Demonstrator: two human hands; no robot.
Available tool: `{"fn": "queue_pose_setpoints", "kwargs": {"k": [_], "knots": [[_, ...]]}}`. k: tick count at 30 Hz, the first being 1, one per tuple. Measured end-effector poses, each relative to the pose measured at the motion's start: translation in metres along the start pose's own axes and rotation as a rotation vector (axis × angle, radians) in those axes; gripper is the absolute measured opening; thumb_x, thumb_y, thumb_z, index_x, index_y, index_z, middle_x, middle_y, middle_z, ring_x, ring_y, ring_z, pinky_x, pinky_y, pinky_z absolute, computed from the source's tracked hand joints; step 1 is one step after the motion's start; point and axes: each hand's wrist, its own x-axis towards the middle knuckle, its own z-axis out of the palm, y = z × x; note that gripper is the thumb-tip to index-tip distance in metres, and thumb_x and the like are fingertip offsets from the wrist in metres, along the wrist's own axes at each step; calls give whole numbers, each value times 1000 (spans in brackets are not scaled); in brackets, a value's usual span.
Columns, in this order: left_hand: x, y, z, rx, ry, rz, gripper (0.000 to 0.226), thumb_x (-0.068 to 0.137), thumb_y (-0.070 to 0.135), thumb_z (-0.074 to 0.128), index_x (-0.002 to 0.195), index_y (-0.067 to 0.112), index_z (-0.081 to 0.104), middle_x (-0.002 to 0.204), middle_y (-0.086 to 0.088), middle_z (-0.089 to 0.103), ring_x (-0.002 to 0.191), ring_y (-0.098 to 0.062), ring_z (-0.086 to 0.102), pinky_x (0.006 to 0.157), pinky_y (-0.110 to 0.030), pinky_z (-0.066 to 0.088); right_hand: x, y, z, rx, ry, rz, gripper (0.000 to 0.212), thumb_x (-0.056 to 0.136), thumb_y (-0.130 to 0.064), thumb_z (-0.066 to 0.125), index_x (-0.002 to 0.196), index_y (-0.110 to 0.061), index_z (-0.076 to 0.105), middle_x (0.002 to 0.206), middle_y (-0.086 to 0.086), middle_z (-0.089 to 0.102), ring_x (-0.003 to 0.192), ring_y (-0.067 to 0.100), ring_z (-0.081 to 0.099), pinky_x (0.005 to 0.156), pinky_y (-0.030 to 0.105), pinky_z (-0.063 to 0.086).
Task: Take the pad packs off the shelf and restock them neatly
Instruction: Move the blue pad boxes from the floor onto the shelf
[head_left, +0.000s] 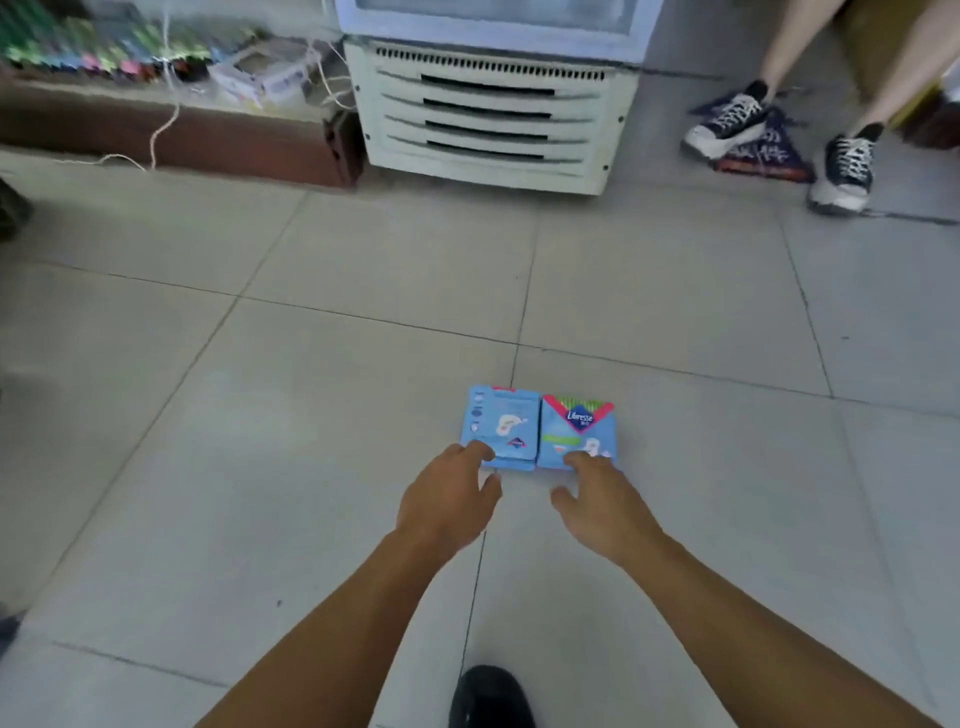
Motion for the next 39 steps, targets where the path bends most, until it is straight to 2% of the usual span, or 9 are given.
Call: {"fn": "queue_pose_setpoints", "kwargs": {"k": [5,10,13,16,22,27,31,35,39], "knots": [[74,25,71,-174,-57,8,31,95,30,53,125,23,55,121,1,59,108,-18,58,92,-35,48,81,58,15,291,222,283,61,93,-36,60,142,-10,37,139,18,42,125,38,44,100,40,38],[103,27,102,-188,-54,2,29,95,31,55,122,20,55,114,0,62,104,-19,59,90,-39,50,125,85,28,560,151,427,82,91,-46,61,150,-8,21,145,18,43,130,34,45,99,35,40],[106,22,105,-187,-54,-24,28,95,29,55,121,20,55,115,0,62,105,-18,60,90,-39,51,133,93,42,651,114,447,70,87,-41,69,140,-7,38,130,11,57,117,31,55,87,32,44],[104,22,104,-203,-54,-46,28,95,27,55,121,19,55,115,0,63,105,-17,60,88,-37,52,132,104,59,723,172,460,52,81,-41,74,119,-11,58,113,6,66,98,25,62,73,28,45],[100,29,110,-301,-24,-59,25,94,25,57,119,18,56,115,-1,64,96,-13,58,82,-30,49,108,123,58,882,293,492,41,88,-38,68,117,-10,63,106,4,67,96,25,65,72,30,48],[82,47,93,-694,-16,-104,63,89,35,67,143,27,35,122,7,49,110,-8,52,88,-23,44,58,105,28,1091,243,306,21,94,-28,62,114,-21,63,100,-5,72,81,8,68,69,25,47],[56,42,44,-1013,-7,-25,63,87,18,71,136,40,37,118,-2,67,101,-15,68,72,-22,56,20,57,5,1082,127,110,19,93,-26,63,112,-23,62,94,-10,74,78,2,69,68,24,45],[12,20,-31,-1074,97,6,67,84,14,74,136,40,41,103,-8,73,92,-27,72,79,-39,60,-2,-11,-15,1040,58,-39,23,94,-27,63,116,-25,61,104,-8,71,94,9,66,73,26,50],[-45,-17,-111,-1058,235,27,69,84,14,74,139,40,39,103,-10,72,89,-27,72,79,-40,60,-23,-103,-29,1013,0,-231,42,91,-24,66,130,-30,51,112,-1,69,97,15,69,78,33,58]]}}
